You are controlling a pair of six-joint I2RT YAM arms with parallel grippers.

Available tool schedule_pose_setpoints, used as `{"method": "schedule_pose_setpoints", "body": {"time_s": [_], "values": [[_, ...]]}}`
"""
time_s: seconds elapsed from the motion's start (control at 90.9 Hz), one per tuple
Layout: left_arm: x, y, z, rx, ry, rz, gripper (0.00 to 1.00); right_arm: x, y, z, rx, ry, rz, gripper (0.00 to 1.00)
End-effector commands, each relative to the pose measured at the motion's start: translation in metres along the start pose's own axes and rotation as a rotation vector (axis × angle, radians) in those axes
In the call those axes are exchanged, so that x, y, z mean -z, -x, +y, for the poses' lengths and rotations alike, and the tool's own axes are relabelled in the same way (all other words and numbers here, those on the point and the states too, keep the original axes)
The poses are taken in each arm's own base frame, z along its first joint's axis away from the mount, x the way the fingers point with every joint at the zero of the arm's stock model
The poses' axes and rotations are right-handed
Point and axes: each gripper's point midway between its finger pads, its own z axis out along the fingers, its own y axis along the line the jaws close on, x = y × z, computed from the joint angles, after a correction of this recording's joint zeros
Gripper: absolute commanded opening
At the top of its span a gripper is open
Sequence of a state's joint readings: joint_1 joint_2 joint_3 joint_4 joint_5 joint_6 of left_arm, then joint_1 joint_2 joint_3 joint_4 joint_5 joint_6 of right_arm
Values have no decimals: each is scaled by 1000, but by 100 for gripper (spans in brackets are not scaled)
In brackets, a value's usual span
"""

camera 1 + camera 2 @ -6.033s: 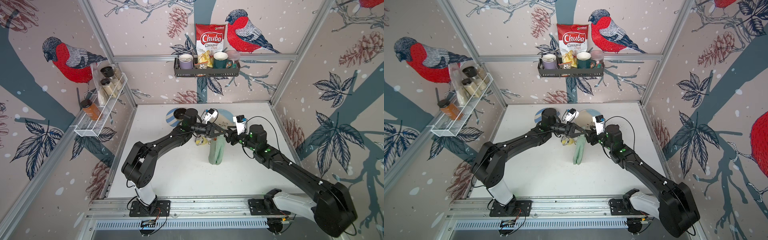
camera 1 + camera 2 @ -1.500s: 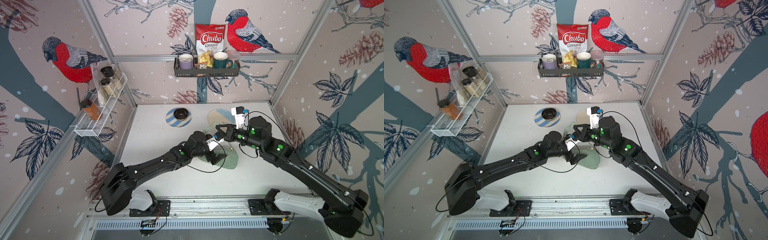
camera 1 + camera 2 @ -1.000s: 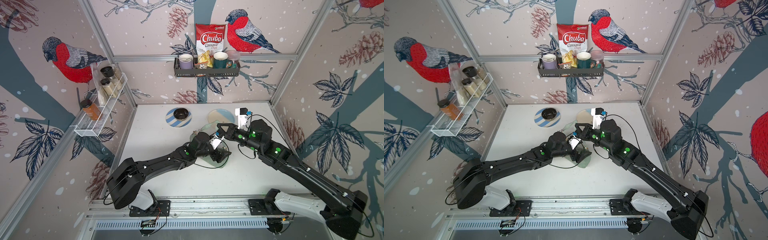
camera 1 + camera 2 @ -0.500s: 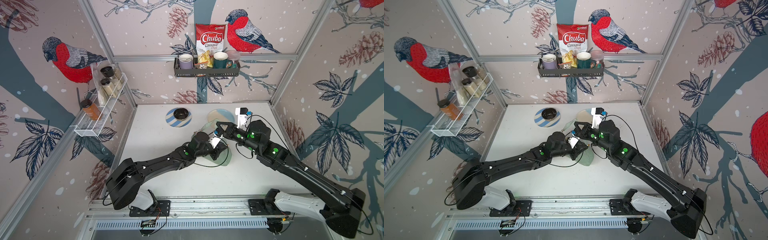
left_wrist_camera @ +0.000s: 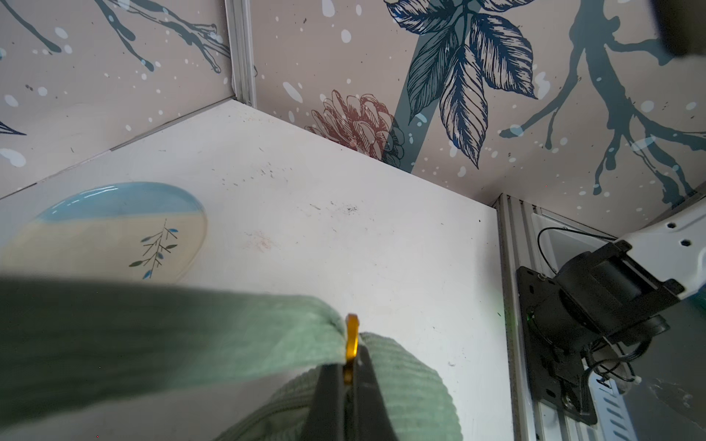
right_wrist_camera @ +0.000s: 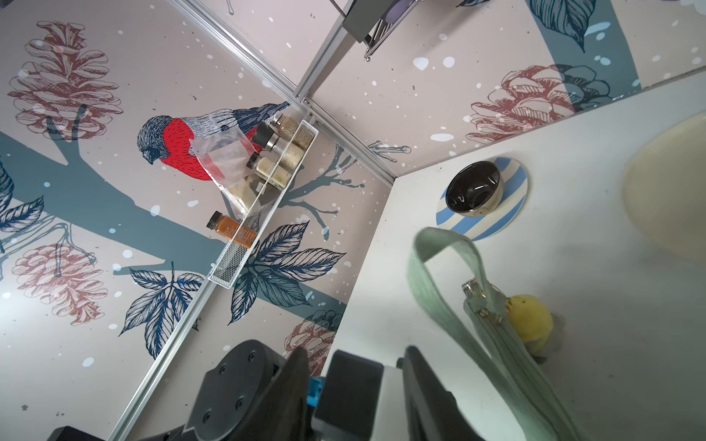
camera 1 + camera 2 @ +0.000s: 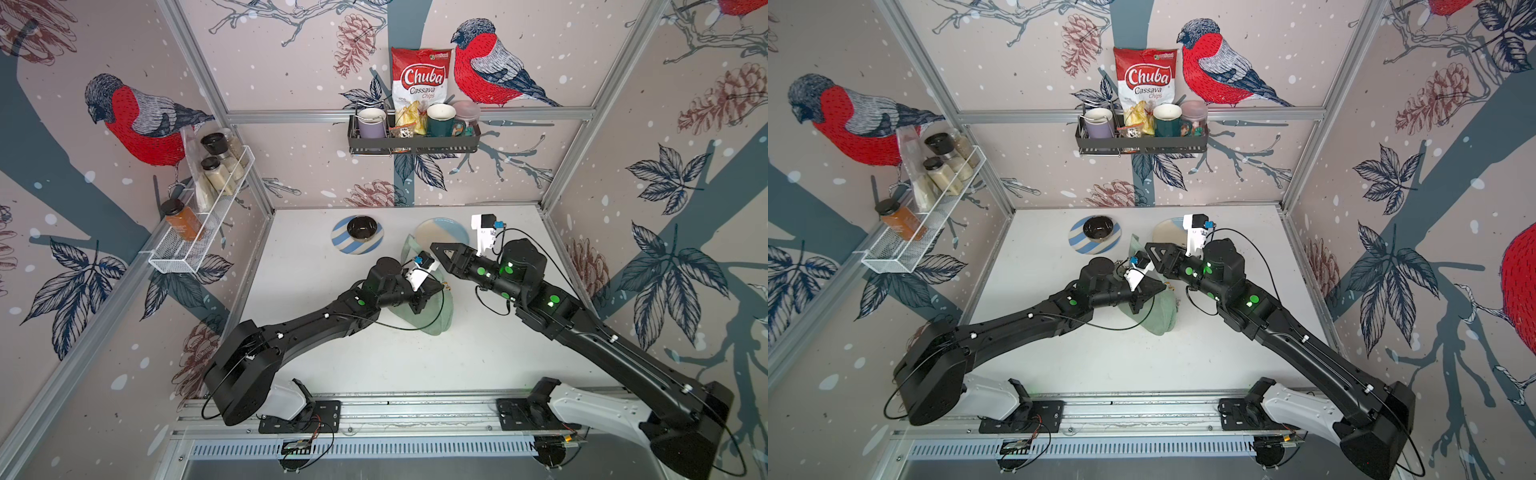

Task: Remove the decoration from the bag
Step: Pick up the bag from the center of the board.

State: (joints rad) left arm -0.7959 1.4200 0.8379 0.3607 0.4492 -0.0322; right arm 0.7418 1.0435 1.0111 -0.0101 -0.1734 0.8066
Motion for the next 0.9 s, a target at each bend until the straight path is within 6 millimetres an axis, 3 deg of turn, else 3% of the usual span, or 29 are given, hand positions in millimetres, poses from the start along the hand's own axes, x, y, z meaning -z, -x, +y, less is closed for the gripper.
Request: {"method": "schedule_pose_setpoints", "body": {"time_s": [0.0, 0.11, 0.231, 0.286, 0.506, 0.627, 0.748, 0.891], "values": [[10, 18, -8, -111, -81, -92, 0, 12, 1, 1, 67, 80, 59, 53], [19, 24, -8, -152, -134, -126, 0, 27, -4, -29, 80, 87, 78, 58], [26, 25, -10, -231, -194, -98, 0, 25, -19, -74, 61, 83, 119, 57], [30, 27, -11, -258, -217, -86, 0, 23, -24, -82, 37, 120, 153, 55], [51, 31, -10, -306, -275, -70, 0, 14, -46, -64, -40, 320, 316, 45], [59, 32, -17, -333, -307, -49, 0, 12, -56, -56, -43, 379, 377, 52], [69, 44, -23, -339, -324, -87, 0, 9, -67, -52, -64, 435, 426, 57], [78, 59, -27, -329, -343, -149, 0, 8, -72, -40, -73, 504, 459, 57]]}}
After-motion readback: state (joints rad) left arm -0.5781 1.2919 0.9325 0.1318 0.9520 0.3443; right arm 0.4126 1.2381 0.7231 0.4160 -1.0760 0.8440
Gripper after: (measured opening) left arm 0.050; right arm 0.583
